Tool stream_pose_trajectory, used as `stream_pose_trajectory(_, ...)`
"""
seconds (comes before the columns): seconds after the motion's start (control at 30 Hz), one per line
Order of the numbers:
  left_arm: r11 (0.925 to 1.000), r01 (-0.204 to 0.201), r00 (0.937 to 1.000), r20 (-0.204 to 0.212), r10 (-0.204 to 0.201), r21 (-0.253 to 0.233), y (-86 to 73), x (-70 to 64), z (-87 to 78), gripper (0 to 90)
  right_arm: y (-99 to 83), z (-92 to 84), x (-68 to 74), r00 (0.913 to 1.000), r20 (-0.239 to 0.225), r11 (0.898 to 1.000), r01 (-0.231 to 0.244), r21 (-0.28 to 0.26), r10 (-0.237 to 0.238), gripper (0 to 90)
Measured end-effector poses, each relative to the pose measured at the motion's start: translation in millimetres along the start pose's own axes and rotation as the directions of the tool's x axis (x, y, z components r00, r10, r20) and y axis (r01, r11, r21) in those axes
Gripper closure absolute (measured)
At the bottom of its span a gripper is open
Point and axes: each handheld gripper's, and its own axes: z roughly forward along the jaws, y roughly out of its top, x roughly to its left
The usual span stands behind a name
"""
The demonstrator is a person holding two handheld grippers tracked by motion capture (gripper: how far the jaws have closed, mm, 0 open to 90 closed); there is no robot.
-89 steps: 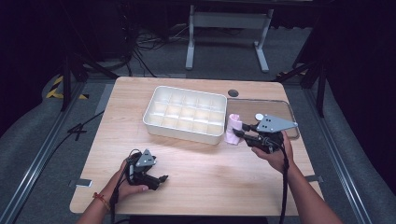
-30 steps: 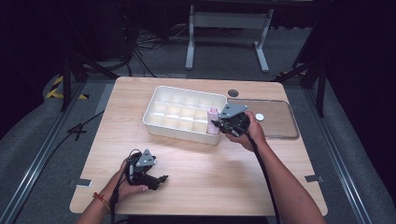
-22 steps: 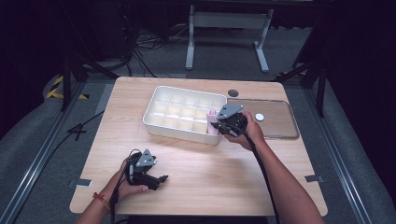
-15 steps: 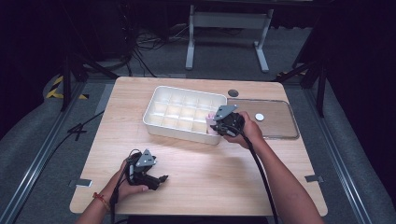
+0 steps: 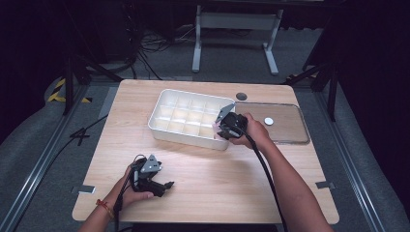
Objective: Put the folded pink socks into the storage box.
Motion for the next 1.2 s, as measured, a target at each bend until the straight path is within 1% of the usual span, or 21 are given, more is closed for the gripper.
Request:
stream_pose_trajectory(0.23, 1.0, 0.001, 1.0, 0.002, -0.001, 0.002, 0.1, 0.0, -0.1, 12.9, 3.9, 6.7, -3.0, 0.999, -0.043, 0.998, 0.018, 0.065, -0.016, 74.4)
stream_pose_trajectory(0.27, 1.0, 0.0, 1.0, 0.002, 0.0, 0.002, 0.0, 0.0, -0.1, 12.9, 4.7, 7.2, -3.9, 0.9985, -0.044, 0.996, 0.035, 0.076, -0.032, 74.5)
stream_pose_trajectory(0.3, 1.0, 0.001, 1.0, 0.002, -0.001, 0.003, 0.1, 0.0, -0.2, 12.9, 5.5, 8.0, -3.9, 0.9983, -0.047, 0.995, 0.04, 0.087, -0.036, 74.6)
stream_pose_trajectory(0.37, 1.0, 0.0, 1.0, 0.002, 0.0, 0.003, 0.1, 0.0, -0.2, 13.0, 6.3, 9.5, -4.5, 0.9981, -0.053, 0.994, 0.037, 0.1, -0.032, 74.7)
stream_pose_trajectory(0.43, 1.0, -0.003, 1.0, 0.002, 0.003, 0.0, 0.1, -0.1, -0.1, 13.1, 6.5, 11.4, -5.7, 0.9973, -0.069, 0.993, 0.033, 0.109, -0.026, 75.0)
stream_pose_trajectory(0.47, 1.0, -0.007, 1.0, 0.004, 0.007, 0.001, 0.1, 0.0, -0.2, 13.2, 6.7, 12.2, -6.3, 0.9959, -0.09, 0.993, 0.024, 0.112, -0.014, 75.0)
stream_pose_trajectory(0.5, 1.0, -0.006, 1.0, 0.004, 0.006, 0.0, 0.1, -0.2, -0.1, 13.1, 6.7, 12.9, -7.2, 0.9964, -0.084, 0.992, 0.023, 0.12, -0.013, 75.1)
stream_pose_trajectory(0.53, 1.0, -0.006, 1.0, 0.005, 0.006, 0.0, 0.0, -0.2, -0.1, 13.1, 6.9, 13.2, -7.1, 0.9958, -0.091, 0.991, 0.017, 0.129, -0.006, 75.1)
stream_pose_trajectory(0.73, 1.0, -0.009, 1.0, 0.005, 0.008, 0.003, 0.1, -0.1, -0.2, 13.1, 9.6, 16.1, -9.1, 0.9938, -0.109, 0.986, 0.039, 0.16, -0.021, 75.3)
stream_pose_trajectory(0.77, 0.9999, -0.01, 0.9999, 0.004, 0.01, 0.002, 0.0, 0.0, -0.1, 13.1, 9.9, 18.3, -9.6, 0.9927, -0.119, 0.984, 0.036, 0.176, -0.015, 75.4)
stream_pose_trajectory(0.8, 0.9999, -0.01, 0.9999, 0.004, 0.01, 0.002, 0.0, 0.0, -0.1, 13.1, 9.9, 18.3, -9.6, 0.9927, -0.119, 0.984, 0.036, 0.176, -0.015, 75.4)
stream_pose_trajectory(0.87, 0.9999, -0.011, 0.9999, 0.004, 0.011, 0.002, 0.0, 0.1, -0.1, 13.2, 9.7, 23.4, -9.8, 0.9918, -0.128, 0.98, 0.032, 0.195, -0.007, 75.5)
stream_pose_trajectory(0.9, 0.9999, -0.011, 0.9999, 0.004, 0.011, 0.002, 0.0, 0.0, -0.1, 13.1, 9.7, 25.0, -10.2, 0.9906, -0.136, 0.98, 0.022, 0.199, 0.005, 75.5)
stream_pose_trajectory(0.97, 1.0, -0.008, 0.9999, 0.006, 0.008, 0.002, 0.0, -0.1, 0.0, 13.2, 9.0, 25.5, -12.6, 0.9884, -0.151, 0.98, 0.016, 0.198, 0.014, 75.5)
stream_pose_trajectory(1.2, 1.0, -0.01, 0.9999, 0.005, 0.01, 0.002, 0.0, -0.1, 0.0, 13.2, 6.3, 25.1, -15.2, 0.9858, -0.164, 0.983, -0.006, 0.185, 0.036, 75.0)
